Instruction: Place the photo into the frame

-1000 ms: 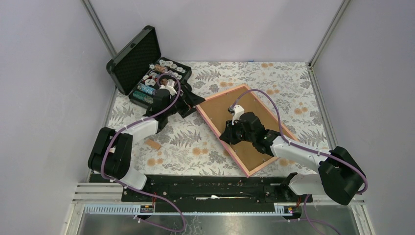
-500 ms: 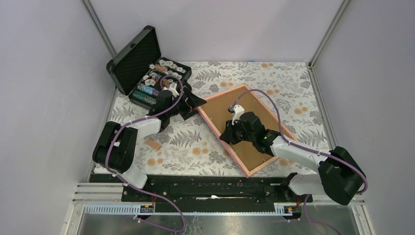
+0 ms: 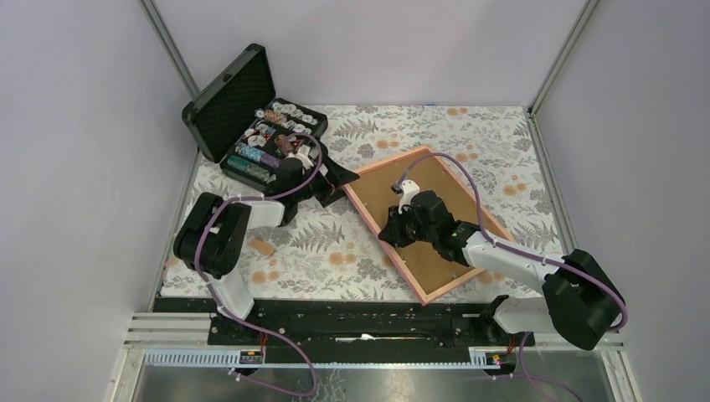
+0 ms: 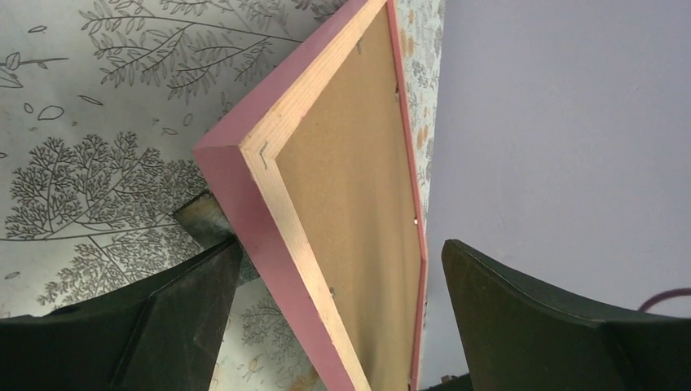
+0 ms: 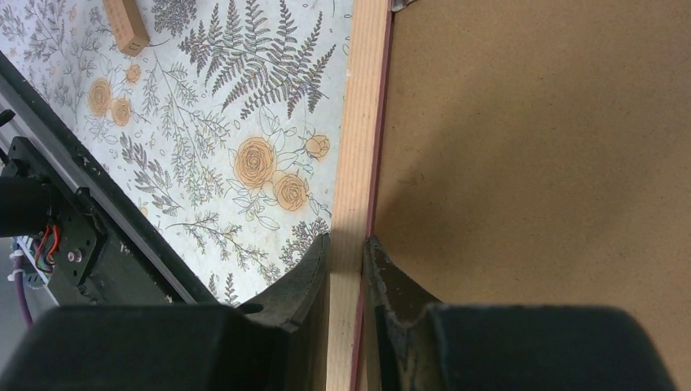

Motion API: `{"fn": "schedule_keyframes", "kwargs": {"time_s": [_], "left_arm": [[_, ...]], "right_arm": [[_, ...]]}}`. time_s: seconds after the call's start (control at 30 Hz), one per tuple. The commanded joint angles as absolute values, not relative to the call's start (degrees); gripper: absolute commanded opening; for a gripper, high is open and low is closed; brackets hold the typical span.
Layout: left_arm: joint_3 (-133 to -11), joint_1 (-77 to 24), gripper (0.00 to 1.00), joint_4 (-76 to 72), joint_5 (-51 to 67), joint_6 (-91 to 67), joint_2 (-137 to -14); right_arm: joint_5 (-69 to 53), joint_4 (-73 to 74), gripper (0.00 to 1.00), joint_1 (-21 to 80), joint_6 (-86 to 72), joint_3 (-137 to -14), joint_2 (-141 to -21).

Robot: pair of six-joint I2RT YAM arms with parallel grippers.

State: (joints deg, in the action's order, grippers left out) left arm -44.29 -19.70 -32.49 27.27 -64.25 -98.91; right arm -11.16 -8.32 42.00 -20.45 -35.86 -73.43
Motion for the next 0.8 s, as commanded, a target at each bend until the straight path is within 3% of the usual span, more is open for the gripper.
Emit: {"fn": "schedule_keyframes", "kwargs": {"time_s": [0.0, 0.2, 0.57, 0.77], "left_arm": [[-46.7, -19.8, 0.99, -36.7, 25.4, -63.4, -104.1], [-48.3, -20.9, 0.99, -40.6, 26.5, -63.5, -104.3], [-38.8, -18.2, 0.99, -24.4, 22.6, -59.0, -86.3], [-40.1, -17.7, 0.99, -31.3, 28.7, -61.4, -89.5]], "right_arm": [[-15.6, -16.7, 0.00, 42.3, -22.5, -39.3, -71.9], [-14.4, -16.9, 0.00, 42.3, -24.1, -38.4, -72.1], [-10.5, -14.8, 0.00, 41.0, -24.3, -38.1, -70.0], [-11.4, -14.8, 0.00, 40.8, -24.0, -38.1, -69.8]]}}
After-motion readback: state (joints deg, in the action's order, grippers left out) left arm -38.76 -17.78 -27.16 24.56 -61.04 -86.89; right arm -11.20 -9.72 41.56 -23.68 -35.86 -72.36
